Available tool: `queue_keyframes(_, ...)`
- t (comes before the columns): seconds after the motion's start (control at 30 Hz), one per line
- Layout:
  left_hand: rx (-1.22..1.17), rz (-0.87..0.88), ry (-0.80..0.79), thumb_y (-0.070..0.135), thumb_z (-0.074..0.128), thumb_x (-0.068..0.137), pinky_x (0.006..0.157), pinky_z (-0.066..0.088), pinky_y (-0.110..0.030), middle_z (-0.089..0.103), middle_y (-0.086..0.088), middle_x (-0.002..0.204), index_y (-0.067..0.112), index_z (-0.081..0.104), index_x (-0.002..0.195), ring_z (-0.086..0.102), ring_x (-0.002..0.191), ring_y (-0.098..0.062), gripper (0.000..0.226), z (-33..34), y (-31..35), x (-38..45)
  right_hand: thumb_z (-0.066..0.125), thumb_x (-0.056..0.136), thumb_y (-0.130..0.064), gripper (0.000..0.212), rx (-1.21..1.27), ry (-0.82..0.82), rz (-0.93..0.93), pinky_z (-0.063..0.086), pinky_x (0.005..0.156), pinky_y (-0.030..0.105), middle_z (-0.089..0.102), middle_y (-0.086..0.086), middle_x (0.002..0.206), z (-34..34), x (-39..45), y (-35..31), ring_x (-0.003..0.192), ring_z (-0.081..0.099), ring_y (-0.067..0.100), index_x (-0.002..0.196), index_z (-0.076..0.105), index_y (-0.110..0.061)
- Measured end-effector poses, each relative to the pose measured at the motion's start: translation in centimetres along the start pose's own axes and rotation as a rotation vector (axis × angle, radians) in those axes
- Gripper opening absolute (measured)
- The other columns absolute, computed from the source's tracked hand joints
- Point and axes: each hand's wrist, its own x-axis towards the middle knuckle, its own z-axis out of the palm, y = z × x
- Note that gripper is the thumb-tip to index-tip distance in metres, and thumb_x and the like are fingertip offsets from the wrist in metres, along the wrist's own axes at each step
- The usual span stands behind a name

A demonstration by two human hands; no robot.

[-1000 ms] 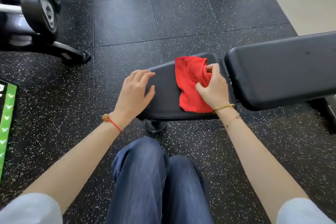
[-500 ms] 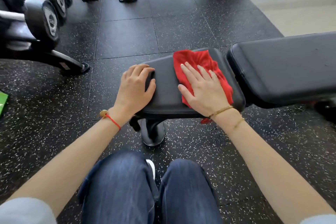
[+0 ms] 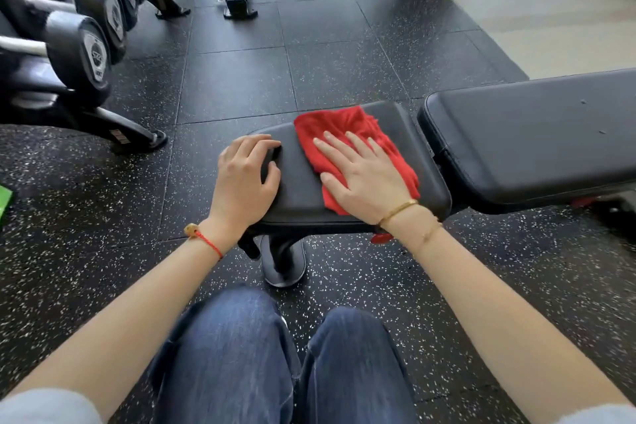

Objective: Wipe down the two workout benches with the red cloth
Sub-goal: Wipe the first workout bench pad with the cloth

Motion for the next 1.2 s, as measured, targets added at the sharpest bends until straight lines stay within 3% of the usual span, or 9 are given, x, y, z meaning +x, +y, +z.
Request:
queue_keyframes(0.1,-0.002,-0.001,0.000,0.011,0.056,0.088,0.109,0.035,-0.048,0.062,-0.004,0.127,0.012,0.064,0.118,0.051,0.123,-0.027,0.031,0.1,-0.1,0.0,0.040,0.096,-0.047,0.057,0.013,0.003,0.014,0.008,0.121,0.042,0.020,-0.015,0.159,-0.3,-1.2,3.1,0.148,0.016,0.018,0.151,0.023,-0.041)
queue_keyframes(0.3,-0.006,-0.018,0.013,0.012,0.056,0.087,0.108,0.036,-0.049,0.063,-0.002,0.125,0.013,0.065,0.117,0.052,0.122,-0.026,0.031,0.2,0.2,0.1,0.036,0.098,-0.044,0.057,0.021,-0.015,0.249,0.003,0.121,0.044,0.013,-0.012,0.162,-0.6,4.8,5.6,0.150,0.009,0.022,0.152,0.019,-0.039)
queue_keyframes(0.47,-0.021,-0.028,0.024,0.011,0.057,0.086,0.108,0.037,-0.047,0.064,0.000,0.125,0.014,0.066,0.116,0.053,0.122,-0.024,0.031,0.1,0.3,0.1,0.037,0.097,-0.043,0.057,0.030,-0.009,0.030,0.006,0.121,0.041,0.018,-0.013,0.161,0.1,2.6,1.5,0.149,0.015,0.021,0.151,0.022,-0.039)
queue_keyframes(0.6,-0.033,-0.035,0.037,0.009,0.056,0.086,0.109,0.037,-0.046,0.063,-0.003,0.126,0.012,0.065,0.116,0.052,0.123,-0.025,0.031,0.2,0.0,0.0,0.036,0.093,-0.044,0.058,0.049,0.005,-0.053,0.010,0.121,0.041,0.023,-0.015,0.159,-0.3,-1.6,2.9,0.148,0.019,0.018,0.150,0.026,-0.040)
queue_keyframes(0.73,-0.017,-0.031,0.040,0.010,0.054,0.087,0.109,0.037,-0.047,0.063,-0.004,0.125,0.010,0.065,0.116,0.051,0.123,-0.027,0.031,0.3,0.1,-0.2,0.037,0.098,-0.039,0.055,0.069,-0.018,0.131,0.004,0.122,0.041,0.017,-0.013,0.161,-0.6,1.5,5.5,0.149,0.012,0.019,0.151,0.022,-0.040)
queue_keyframes(0.83,0.010,-0.062,0.047,0.011,0.055,0.088,0.108,0.038,-0.046,0.062,-0.005,0.125,0.010,0.064,0.117,0.050,0.124,-0.027,0.031,0.2,0.3,-0.3,0.033,0.100,-0.040,0.054,0.041,-0.018,0.228,0.002,0.121,0.043,0.014,-0.011,0.162,-0.5,5.0,3.9,0.150,0.010,0.023,0.152,0.020,-0.037)
queue_keyframes(1.07,0.034,-0.192,0.117,0.010,0.050,0.089,0.107,0.038,-0.044,0.059,-0.009,0.132,0.008,0.059,0.127,0.049,0.127,-0.029,0.039,-0.4,0.2,-0.9,0.036,0.096,-0.041,0.056,0.051,-0.020,-0.127,0.003,0.122,0.041,0.019,-0.015,0.160,0.6,1.0,-3.0,0.149,0.013,0.019,0.151,0.023,-0.041)
queue_keyframes(1.2,0.040,-0.173,0.060,0.010,0.050,0.093,0.108,0.039,-0.043,0.058,-0.009,0.132,0.008,0.058,0.129,0.048,0.127,-0.028,0.037,-0.8,-0.5,-1.2,0.039,0.097,-0.039,0.055,0.078,-0.015,-0.054,0.005,0.122,0.041,0.022,-0.015,0.159,-0.1,0.2,0.7,0.149,0.014,0.017,0.150,0.026,-0.040)
